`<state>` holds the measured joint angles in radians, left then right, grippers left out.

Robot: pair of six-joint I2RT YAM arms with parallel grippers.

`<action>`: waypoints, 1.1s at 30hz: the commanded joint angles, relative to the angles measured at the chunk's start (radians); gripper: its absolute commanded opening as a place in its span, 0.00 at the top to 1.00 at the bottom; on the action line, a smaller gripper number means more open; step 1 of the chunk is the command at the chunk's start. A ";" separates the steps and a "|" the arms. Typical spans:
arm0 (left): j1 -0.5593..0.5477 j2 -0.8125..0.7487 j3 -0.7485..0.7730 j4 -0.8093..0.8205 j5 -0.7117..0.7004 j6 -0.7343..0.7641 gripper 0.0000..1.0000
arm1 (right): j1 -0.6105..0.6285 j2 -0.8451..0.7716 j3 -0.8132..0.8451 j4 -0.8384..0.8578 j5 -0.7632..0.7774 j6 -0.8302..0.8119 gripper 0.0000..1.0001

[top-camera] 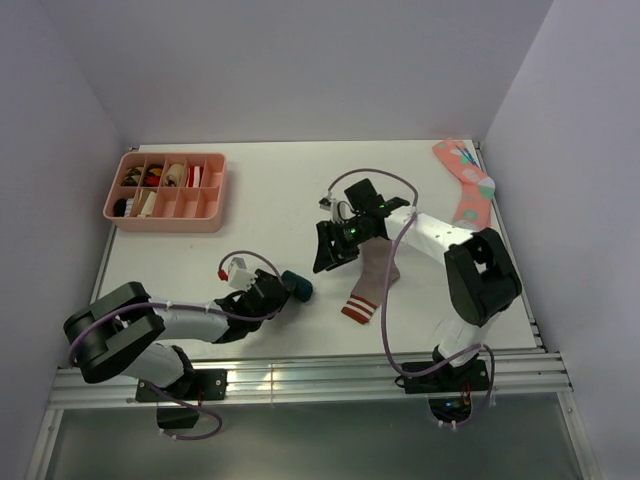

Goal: Roll the socks
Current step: Pick up the sock at the center of the board, then place the sock in the storage box.

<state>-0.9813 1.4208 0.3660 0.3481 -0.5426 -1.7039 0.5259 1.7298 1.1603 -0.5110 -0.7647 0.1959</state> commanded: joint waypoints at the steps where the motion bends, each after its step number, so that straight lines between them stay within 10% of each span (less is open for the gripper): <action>1: 0.041 -0.023 0.040 -0.046 0.059 0.137 1.00 | -0.039 -0.078 0.036 -0.027 0.033 -0.056 0.40; 17: 0.329 -0.282 0.223 -0.248 0.354 0.579 1.00 | -0.240 -0.177 0.128 -0.170 0.008 -0.269 0.39; 33: 1.071 -0.113 0.666 -0.367 1.035 1.035 1.00 | -0.310 -0.214 0.170 -0.205 0.051 -0.371 0.39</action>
<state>-0.0383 1.2236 0.9577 -0.0307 0.2440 -0.8001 0.2276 1.5612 1.2961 -0.6987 -0.7273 -0.1257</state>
